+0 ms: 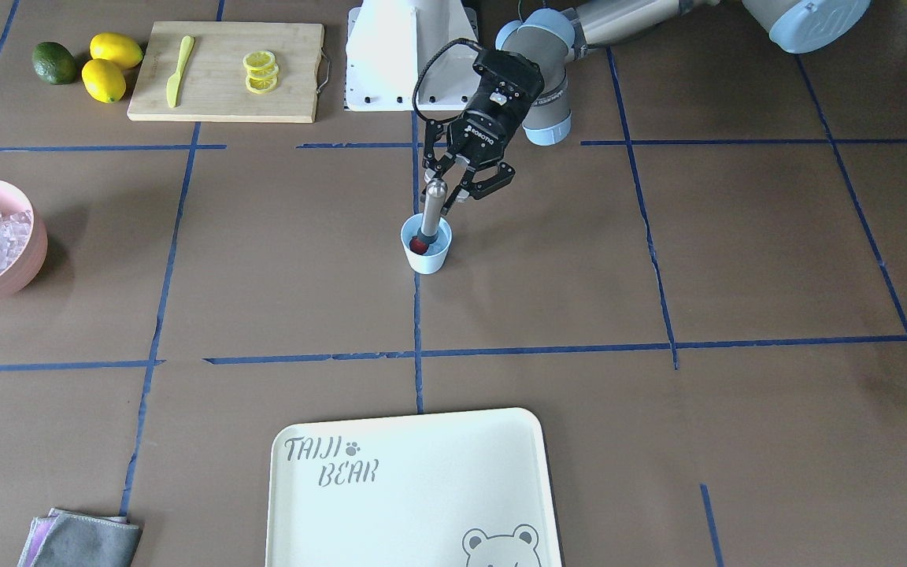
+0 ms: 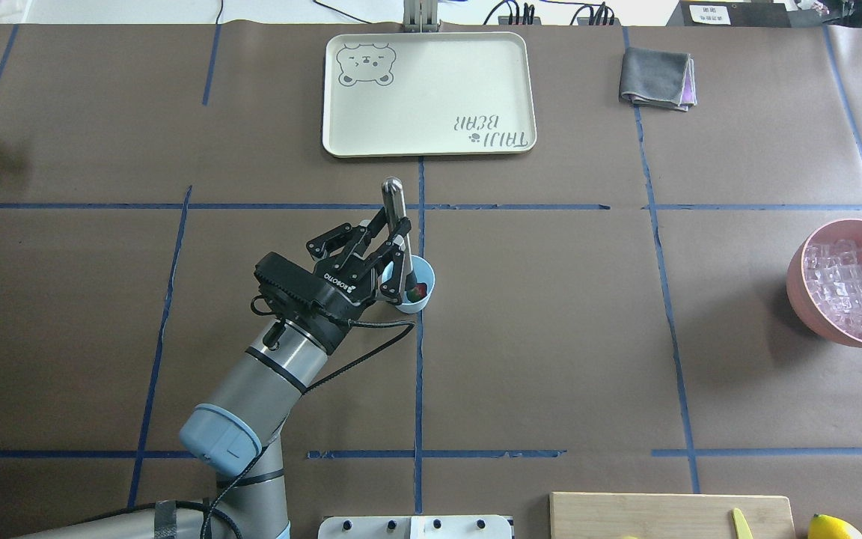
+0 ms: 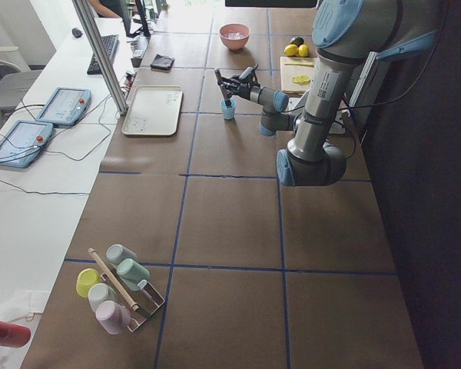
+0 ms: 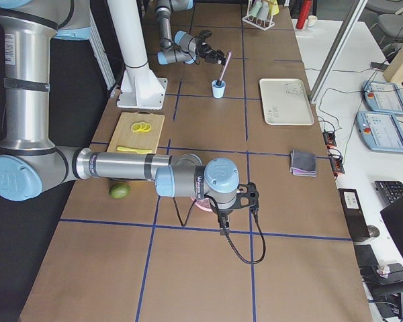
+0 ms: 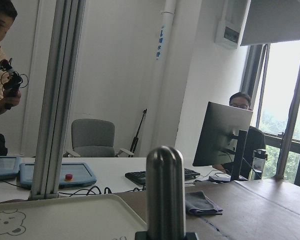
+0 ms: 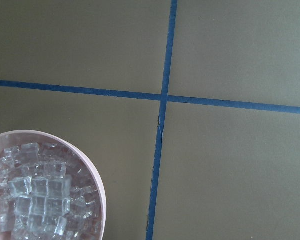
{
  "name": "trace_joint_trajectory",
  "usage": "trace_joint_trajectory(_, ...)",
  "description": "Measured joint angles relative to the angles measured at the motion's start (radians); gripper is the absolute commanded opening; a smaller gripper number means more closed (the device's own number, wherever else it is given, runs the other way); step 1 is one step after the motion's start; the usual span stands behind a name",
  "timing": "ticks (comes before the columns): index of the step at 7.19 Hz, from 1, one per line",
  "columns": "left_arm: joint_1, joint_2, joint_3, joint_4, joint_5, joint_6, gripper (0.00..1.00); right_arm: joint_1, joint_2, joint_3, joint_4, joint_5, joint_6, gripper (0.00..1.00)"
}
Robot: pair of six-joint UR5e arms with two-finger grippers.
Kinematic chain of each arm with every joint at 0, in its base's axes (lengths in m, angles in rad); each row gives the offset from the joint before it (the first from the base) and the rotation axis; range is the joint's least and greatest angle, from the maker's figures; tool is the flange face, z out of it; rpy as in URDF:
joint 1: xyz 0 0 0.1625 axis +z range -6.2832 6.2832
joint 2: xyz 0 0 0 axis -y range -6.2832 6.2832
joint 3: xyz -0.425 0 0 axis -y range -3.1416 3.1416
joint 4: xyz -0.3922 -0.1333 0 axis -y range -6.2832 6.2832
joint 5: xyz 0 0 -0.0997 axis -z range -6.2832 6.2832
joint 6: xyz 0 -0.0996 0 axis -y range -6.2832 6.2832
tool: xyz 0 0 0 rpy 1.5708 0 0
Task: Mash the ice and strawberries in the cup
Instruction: 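Press the steel rod down into the cup with the left gripper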
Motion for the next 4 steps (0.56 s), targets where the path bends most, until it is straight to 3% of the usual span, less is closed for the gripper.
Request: trace_joint_trajectory(4, 0.001, -0.032, 0.056, 0.0, 0.012, -0.006, 0.0, 0.0, 0.0, -0.003, 0.0, 0.0, 0.0, 0.99)
